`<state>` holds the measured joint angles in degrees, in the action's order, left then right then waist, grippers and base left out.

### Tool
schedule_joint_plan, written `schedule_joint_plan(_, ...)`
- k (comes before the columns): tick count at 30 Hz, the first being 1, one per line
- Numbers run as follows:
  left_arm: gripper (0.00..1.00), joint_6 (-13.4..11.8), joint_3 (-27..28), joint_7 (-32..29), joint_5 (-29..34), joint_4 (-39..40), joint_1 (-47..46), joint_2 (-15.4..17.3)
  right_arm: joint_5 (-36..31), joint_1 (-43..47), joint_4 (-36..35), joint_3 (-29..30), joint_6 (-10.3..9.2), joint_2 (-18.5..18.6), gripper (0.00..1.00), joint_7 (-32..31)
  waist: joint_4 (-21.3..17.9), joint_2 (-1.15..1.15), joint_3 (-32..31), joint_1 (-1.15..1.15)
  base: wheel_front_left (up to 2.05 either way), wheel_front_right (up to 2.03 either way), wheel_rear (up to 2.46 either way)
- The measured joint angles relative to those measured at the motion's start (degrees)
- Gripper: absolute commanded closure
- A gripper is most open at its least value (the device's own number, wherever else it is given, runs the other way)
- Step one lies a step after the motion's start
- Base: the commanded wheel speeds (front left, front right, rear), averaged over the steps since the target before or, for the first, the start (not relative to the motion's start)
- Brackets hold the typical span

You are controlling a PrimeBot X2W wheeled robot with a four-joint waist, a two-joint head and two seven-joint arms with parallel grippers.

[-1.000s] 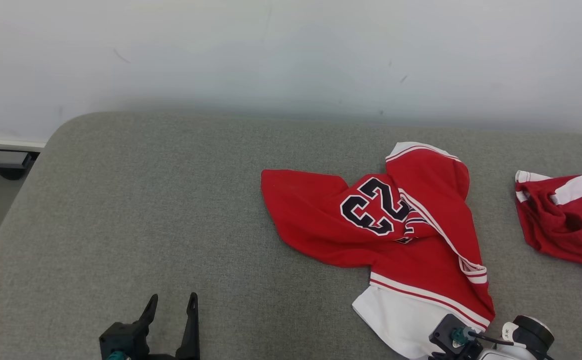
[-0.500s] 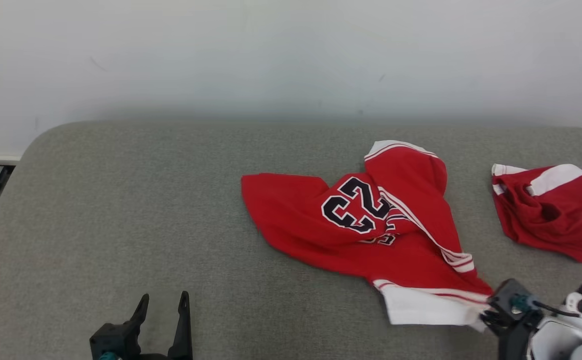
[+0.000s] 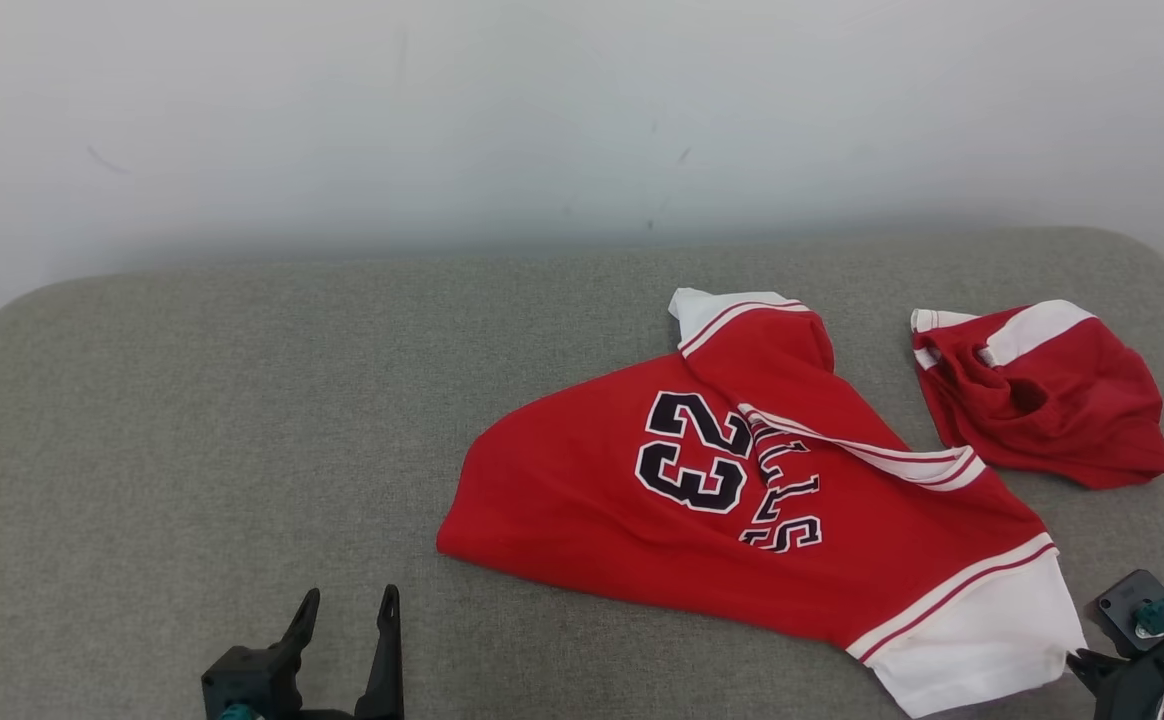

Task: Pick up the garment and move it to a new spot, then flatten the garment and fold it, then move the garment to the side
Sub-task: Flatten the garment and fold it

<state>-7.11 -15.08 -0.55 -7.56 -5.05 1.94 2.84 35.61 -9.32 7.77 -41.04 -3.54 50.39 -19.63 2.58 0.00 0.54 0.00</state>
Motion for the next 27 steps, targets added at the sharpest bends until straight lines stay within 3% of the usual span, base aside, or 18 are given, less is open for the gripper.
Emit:
schedule_joint_plan(2, 0.0, 0.0, 0.0, 0.0, 0.0, 0.0, 0.0, 0.0, 0.3, -0.1, -0.2, 0.3, -0.07, -0.5, 1.0, 0.0, -0.3, 0.0, 0.1, 0.0, 0.0, 0.0, 0.0)
schedule_joint_plan(3, 0.0, 0.0, 0.0, -0.1, 0.0, -0.1, 0.0, 0.0, 0.8, 0.0, -0.2, 0.4, -0.25, -0.8, 0.7, -0.1, -0.5, 0.0, 0.1, 0.0, 0.0, 0.0, 0.0)
schedule_joint_plan(4, 0.0, 0.0, -0.1, -0.3, 0.0, -0.2, 0.0, 0.0, 0.9, 0.0, -0.3, 0.4, -0.25, -1.0, 0.0, 0.0, -0.6, 0.0, 0.1, 0.0, 0.0, 0.0, 0.0)
schedule_joint_plan(16, 0.0, 0.0, 1.8, -0.4, -0.1, -0.1, 0.3, 0.1, 8.9, 1.9, -8.4, 4.7, -1.43, -1.9, 0.0, -0.5, -3.9, 0.0, 0.1, 0.0, 0.0, 0.0, 0.0)
schedule_joint_plan(23, 0.0, 0.0, 1.8, -0.4, -0.1, 0.4, 0.2, 0.1, 10.9, 8.7, -7.0, 7.5, -3.18, -1.4, 0.0, -0.3, -6.4, 0.0, 1.3, 0.0, 0.0, 0.0, 0.0)
schedule_joint_plan(27, 0.0, 0.0, 1.3, -0.7, 0.1, 0.4, -0.1, 0.1, 12.4, 8.9, -5.6, 9.8, -3.52, -3.6, 0.0, 1.2, -6.9, 0.0, 2.6, 0.0, 0.0, 0.0, 0.0)
